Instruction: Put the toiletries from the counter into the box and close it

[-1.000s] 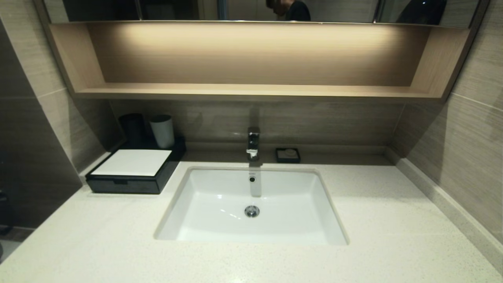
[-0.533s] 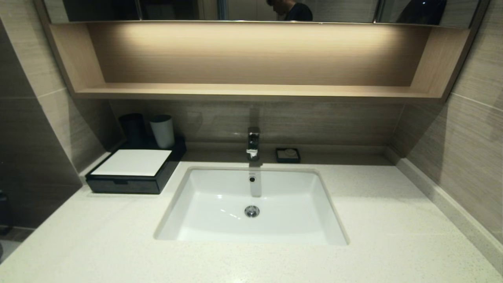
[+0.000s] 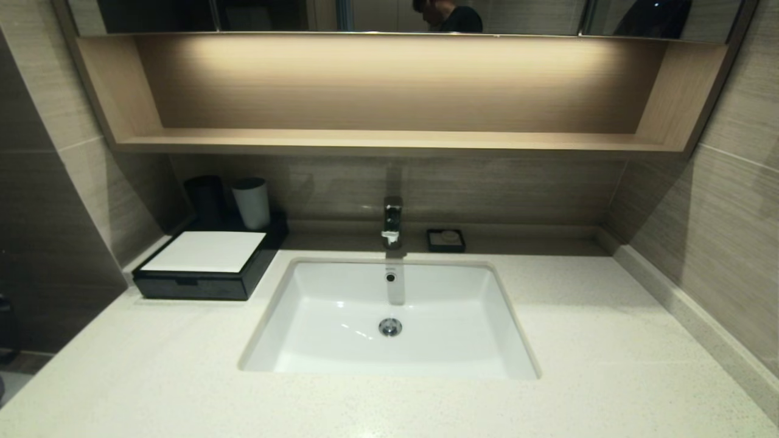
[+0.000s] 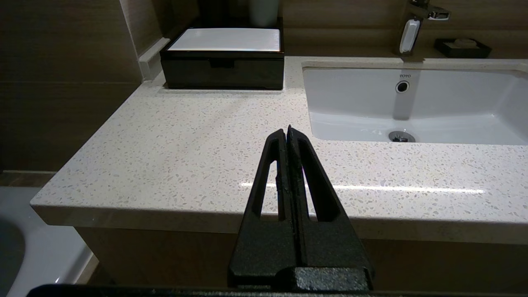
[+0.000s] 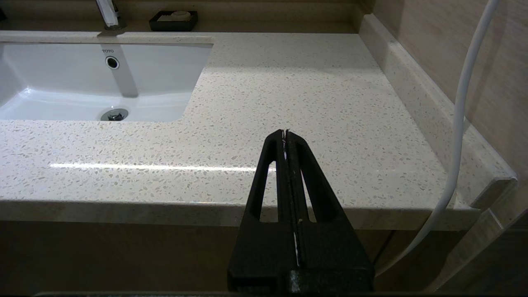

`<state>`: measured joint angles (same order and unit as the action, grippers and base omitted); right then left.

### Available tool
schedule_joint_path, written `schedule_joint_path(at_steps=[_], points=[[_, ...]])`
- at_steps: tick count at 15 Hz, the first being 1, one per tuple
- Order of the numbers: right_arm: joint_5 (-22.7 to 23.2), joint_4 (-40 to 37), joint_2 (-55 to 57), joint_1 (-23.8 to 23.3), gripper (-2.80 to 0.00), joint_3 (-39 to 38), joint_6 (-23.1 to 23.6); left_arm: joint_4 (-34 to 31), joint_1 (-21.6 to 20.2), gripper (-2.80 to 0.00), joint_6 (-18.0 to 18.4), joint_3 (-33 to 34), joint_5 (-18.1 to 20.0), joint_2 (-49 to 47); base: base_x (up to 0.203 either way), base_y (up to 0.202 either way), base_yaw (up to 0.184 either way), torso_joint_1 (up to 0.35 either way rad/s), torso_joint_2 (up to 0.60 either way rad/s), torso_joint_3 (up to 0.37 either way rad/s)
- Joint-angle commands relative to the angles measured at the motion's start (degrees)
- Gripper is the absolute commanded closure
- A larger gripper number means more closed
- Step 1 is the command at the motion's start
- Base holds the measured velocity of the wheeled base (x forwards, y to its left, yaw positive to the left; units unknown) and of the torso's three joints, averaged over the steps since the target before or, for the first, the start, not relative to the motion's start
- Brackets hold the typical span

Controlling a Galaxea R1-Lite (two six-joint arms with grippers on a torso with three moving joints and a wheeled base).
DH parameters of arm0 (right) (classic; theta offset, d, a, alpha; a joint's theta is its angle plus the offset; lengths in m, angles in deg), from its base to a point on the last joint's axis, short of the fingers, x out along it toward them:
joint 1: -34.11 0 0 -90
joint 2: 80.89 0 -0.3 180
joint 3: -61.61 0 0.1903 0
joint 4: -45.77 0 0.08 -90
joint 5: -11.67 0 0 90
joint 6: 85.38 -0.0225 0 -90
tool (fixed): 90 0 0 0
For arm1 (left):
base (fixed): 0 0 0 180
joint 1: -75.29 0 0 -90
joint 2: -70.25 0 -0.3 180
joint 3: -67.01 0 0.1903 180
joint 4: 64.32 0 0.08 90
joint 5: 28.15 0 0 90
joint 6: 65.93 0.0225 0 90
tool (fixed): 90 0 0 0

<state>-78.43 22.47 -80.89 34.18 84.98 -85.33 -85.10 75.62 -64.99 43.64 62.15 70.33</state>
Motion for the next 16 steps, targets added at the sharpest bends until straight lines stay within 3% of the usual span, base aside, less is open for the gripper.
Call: schedule_joint_path(at_steps=[1, 16], points=[[0.01, 0.02, 0.00, 0.01, 0.00, -0.09, 0.13, -0.04, 0.02, 0.00, 0.03, 1.14, 0.05, -0.16, 0.000, 0.000, 0.000, 0.000, 0.00, 0.000], [0.01, 0.11, 0.00, 0.01, 0.00, -0.09, 0.04, 0.00, -0.04, 0.00, 0.03, 1.14, 0.05, -0.12, 0.000, 0.000, 0.000, 0.000, 0.00, 0.000]])
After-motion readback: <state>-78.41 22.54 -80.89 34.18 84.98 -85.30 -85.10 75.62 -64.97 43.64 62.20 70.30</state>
